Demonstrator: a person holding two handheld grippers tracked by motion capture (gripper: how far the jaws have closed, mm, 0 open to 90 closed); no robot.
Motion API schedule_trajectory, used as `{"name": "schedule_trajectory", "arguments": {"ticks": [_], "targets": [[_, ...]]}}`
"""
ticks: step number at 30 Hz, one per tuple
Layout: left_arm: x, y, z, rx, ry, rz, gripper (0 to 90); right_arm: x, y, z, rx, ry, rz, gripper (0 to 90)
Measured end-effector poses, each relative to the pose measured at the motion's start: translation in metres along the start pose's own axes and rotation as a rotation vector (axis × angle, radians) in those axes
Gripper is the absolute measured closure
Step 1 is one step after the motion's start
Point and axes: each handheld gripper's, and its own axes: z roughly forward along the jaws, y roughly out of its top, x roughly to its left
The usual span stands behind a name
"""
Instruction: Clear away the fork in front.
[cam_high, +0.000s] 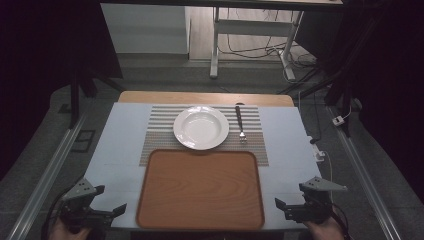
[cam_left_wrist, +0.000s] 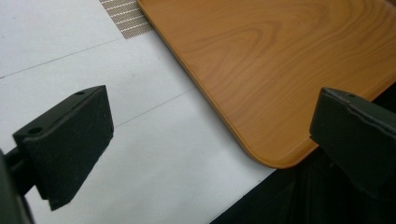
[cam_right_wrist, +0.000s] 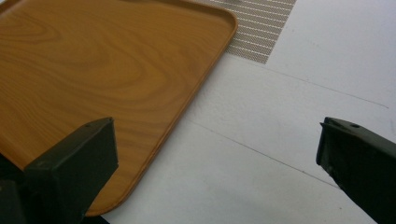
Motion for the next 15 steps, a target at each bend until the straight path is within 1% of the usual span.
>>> {"name": "schedule_trajectory", "arguments": {"ticks": [5, 8, 9, 10, 15], "targets": [[0.001, 0.0, 0.0, -0.002, -0.004, -0.002, 0.2, 0.001, 0.0, 0.0, 0.0, -0.001, -0.01, 0.0], [0.0, 0.0, 0.0, 0.0, -0.003, 0.001, 0.4, 0.004, 0.001, 0.0, -0.005, -0.004, -0.034, 0.0], [0.0, 0.0, 0.0, -0.001, -0.002, 0.001, 0.4, 0.004, 0.001, 0.0, -0.005, -0.004, -0.034, 0.0], [0.0, 0.0, 0.0, 0.0, -0.002, 0.001, 0.4, 0.006, 0.003, 0.0, -0.013, -0.003, -0.044, 0.0], [0.0, 0.0, 0.001, 0.001, -0.001, 0.001, 0.5, 0.01, 0.004, 0.002, -0.018, -0.002, -0.059, 0.0]]}}
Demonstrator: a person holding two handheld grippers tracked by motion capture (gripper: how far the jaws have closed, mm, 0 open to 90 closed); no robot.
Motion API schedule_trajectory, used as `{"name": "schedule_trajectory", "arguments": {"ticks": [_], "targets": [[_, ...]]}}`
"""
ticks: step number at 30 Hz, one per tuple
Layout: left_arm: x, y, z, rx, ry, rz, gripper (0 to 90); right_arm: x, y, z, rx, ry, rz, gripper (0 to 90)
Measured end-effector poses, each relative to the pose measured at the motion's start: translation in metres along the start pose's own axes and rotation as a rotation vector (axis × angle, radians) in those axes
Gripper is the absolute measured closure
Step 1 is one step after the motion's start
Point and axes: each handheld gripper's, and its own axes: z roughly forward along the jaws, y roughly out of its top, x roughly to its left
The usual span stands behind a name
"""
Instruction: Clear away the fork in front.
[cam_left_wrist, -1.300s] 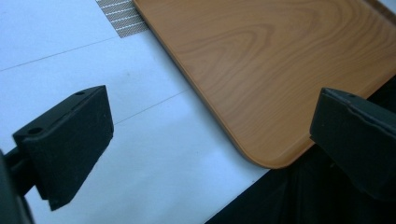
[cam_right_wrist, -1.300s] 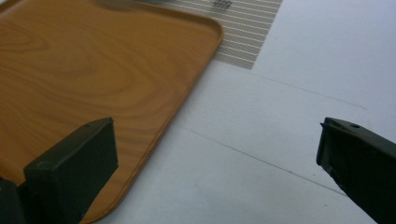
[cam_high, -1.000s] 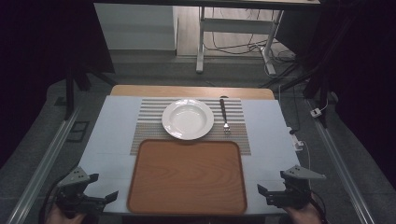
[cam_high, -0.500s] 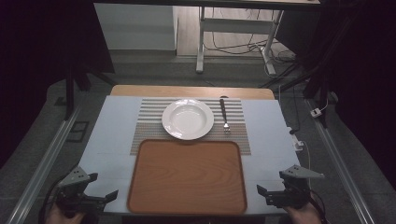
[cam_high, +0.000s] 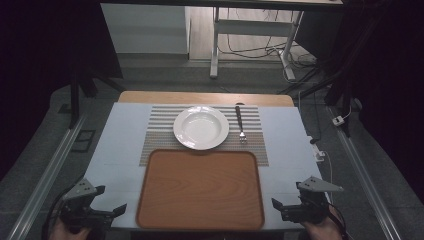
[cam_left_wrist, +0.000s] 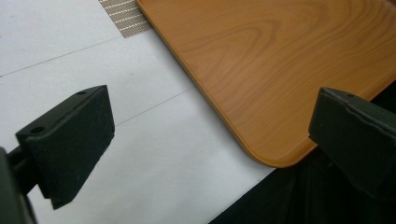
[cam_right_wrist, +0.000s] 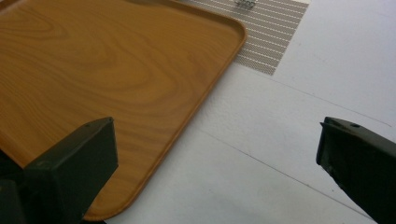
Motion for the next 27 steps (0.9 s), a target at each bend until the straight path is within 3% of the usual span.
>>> {"name": "schedule_trajectory", "arguments": {"ticks": [15, 21, 27], "targets": [[-0.001, 0.0, 0.0, 0.001, 0.001, 0.009, 0.8, 0.005, 0.007, 0.009, -0.013, 0.052, -0.032, 0.0], [-0.001, 0.0, 0.0, 0.002, 0.003, 0.007, 0.8, 0.004, 0.013, 0.018, -0.017, 0.098, -0.012, 0.0], [-0.001, 0.0, 0.0, 0.002, 0.002, 0.004, 0.8, 0.004, 0.016, 0.023, -0.028, 0.115, -0.007, 0.0]]}}
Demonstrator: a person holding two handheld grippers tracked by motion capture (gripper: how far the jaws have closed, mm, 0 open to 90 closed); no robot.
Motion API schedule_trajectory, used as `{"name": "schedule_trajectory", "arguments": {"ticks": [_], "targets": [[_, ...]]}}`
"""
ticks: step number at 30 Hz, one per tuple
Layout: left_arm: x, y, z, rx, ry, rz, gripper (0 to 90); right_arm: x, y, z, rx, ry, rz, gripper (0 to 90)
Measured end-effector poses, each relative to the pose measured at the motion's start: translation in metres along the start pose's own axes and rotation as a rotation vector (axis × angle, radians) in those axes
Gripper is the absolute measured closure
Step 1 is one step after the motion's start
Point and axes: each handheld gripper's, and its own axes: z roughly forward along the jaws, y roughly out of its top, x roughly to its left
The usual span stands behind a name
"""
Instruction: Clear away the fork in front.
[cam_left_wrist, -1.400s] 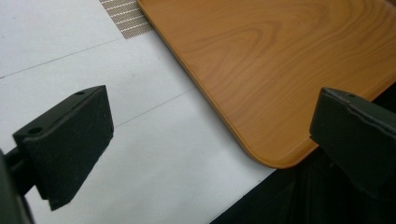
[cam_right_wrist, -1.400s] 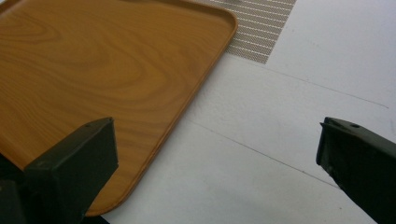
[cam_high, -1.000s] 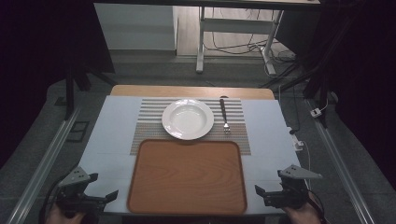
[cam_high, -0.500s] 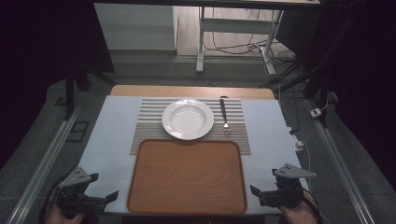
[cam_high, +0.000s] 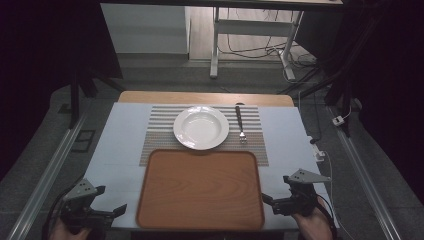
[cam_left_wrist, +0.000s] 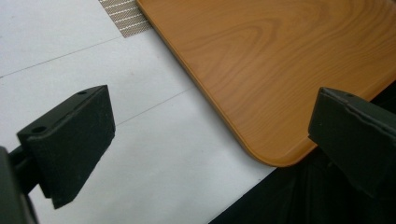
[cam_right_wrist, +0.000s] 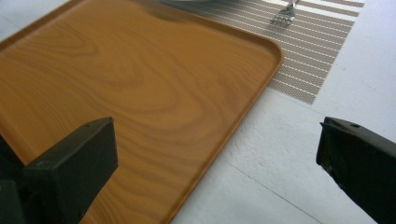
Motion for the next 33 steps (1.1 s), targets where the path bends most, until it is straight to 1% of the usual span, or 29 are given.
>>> {"name": "schedule_trajectory", "arguments": {"ticks": [2, 4, 8, 9, 13, 15, 18, 19, 20, 23, 27, 33], "targets": [[0.0, 0.0, 0.0, 0.001, 0.0, 0.001, 0.8, 0.0, 0.001, 0.002, -0.008, 0.003, 0.008, 0.0], [0.0, 0.0, 0.0, 0.002, 0.0, 0.001, 0.8, 0.0, 0.003, 0.006, -0.009, 0.029, 0.013, 0.0], [0.0, 0.0, 0.0, 0.002, 0.001, 0.001, 0.8, 0.001, 0.006, 0.012, 0.0, 0.038, 0.014, 0.0], [0.0, 0.0, 0.0, 0.002, 0.002, 0.001, 0.8, 0.001, 0.007, 0.016, 0.009, 0.037, 0.026, 0.0], [0.0, 0.0, 0.0, 0.0, 0.002, -0.001, 0.8, 0.002, 0.01, 0.019, 0.011, 0.047, 0.037, 0.0], [0.0, 0.0, 0.0, 0.0, 0.002, -0.001, 0.8, 0.002, 0.012, 0.021, 0.011, 0.052, 0.035, 0.0], [0.0, 0.0, 0.0, 0.001, 0.002, 0.0, 0.8, 0.003, 0.016, 0.026, 0.026, 0.046, 0.017, 0.0], [0.0, 0.0, 0.0, 0.002, 0.002, 0.0, 0.8, 0.003, 0.017, 0.028, 0.034, 0.043, 0.019, 0.0], [0.0, 0.0, 0.0, 0.002, 0.003, 0.0, 0.8, 0.003, 0.019, 0.031, 0.036, 0.042, 0.018, 0.0], [0.0, 0.0, 0.0, 0.002, 0.003, 0.001, 0.8, 0.002, 0.022, 0.035, 0.039, 0.039, 0.019, 0.0], [0.0, 0.0, 0.0, 0.001, 0.003, 0.0, 0.8, 0.003, 0.027, 0.045, 0.043, 0.028, 0.002, 0.0], [0.0, 0.0, 0.0, 0.002, 0.003, 0.001, 0.8, 0.002, 0.034, 0.059, 0.069, 0.014, -0.025, 0.0]]}}
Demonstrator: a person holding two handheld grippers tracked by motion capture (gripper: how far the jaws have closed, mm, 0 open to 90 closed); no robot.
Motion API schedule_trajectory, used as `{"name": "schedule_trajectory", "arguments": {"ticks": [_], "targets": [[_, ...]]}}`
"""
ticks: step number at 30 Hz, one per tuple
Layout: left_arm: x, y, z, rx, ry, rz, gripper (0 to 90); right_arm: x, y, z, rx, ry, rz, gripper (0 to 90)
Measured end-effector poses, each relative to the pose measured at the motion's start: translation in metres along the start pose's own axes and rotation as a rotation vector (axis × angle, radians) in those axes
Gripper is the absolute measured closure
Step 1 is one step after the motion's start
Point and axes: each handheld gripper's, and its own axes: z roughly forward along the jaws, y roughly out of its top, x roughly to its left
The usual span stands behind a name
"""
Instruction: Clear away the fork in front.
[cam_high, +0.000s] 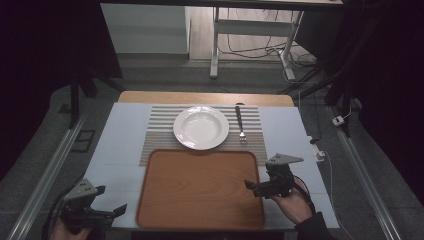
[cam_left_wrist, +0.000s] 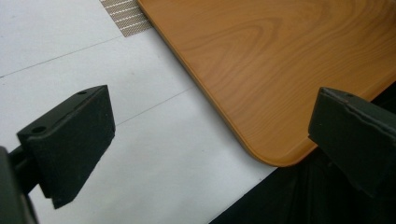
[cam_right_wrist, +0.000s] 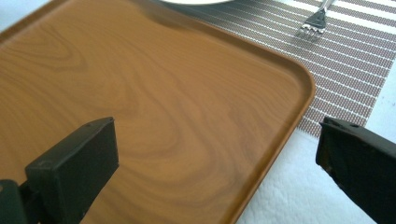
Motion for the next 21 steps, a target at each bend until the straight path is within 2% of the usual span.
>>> {"name": "schedule_trajectory", "arguments": {"ticks": [2, 6, 11, 18, 19, 21], "targets": [[0.0, 0.0, 0.0, 0.001, 0.0, 0.0, 0.8, -0.001, 0.003, 0.004, 0.006, -0.004, -0.007, 0.0], [0.0, 0.0, 0.0, 0.001, -0.001, -0.001, 0.8, -0.003, 0.008, 0.013, 0.037, -0.033, -0.055, 0.0], [0.0, 0.0, 0.0, 0.003, -0.002, -0.001, 0.8, -0.009, 0.015, 0.025, 0.065, -0.04, -0.072, 0.0], [0.001, 0.0, 0.0, 0.003, -0.002, -0.001, 0.8, -0.018, 0.024, 0.042, 0.104, -0.088, -0.112, 0.0], [0.001, 0.0, 0.0, 0.003, -0.003, -0.001, 0.8, -0.02, 0.026, 0.047, 0.112, -0.102, -0.133, 0.0], [0.001, 0.0, 0.0, 0.005, -0.003, -0.002, 0.8, -0.021, 0.028, 0.052, 0.12, -0.104, -0.14, 0.0]]}}
